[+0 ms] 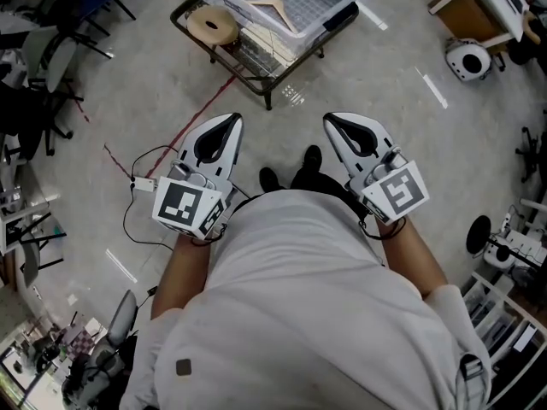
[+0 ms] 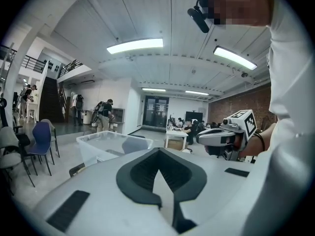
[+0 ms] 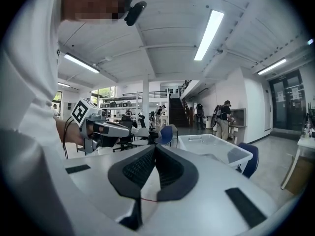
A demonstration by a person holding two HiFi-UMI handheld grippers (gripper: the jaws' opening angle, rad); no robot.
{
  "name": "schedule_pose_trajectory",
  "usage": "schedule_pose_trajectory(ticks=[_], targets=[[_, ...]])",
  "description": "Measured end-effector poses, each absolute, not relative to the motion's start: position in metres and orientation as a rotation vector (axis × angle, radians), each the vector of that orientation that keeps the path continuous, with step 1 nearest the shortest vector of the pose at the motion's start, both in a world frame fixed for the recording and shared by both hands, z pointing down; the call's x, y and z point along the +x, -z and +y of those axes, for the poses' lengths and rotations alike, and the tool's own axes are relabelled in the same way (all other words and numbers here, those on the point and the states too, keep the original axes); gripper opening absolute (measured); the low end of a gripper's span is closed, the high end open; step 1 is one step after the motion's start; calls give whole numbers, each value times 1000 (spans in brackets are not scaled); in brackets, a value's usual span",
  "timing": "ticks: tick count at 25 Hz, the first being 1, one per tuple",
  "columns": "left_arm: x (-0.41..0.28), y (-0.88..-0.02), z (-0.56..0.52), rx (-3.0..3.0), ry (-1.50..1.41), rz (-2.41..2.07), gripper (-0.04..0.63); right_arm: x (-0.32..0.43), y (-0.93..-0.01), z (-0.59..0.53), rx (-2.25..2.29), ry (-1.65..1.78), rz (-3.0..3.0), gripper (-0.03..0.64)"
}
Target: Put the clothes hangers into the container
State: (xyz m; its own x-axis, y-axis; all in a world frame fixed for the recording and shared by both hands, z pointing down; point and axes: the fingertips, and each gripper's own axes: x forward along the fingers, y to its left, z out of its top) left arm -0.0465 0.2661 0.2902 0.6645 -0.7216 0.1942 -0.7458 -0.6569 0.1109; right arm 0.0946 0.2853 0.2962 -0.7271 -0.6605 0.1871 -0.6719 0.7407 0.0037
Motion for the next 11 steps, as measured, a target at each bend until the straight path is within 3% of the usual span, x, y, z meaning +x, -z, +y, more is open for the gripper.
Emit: schedule_pose_trajectory(ticks=[11], targets=[[-54, -289, 265, 2694, -182, -1193, 17, 83, -299, 286, 1066, -79, -2761, 18]])
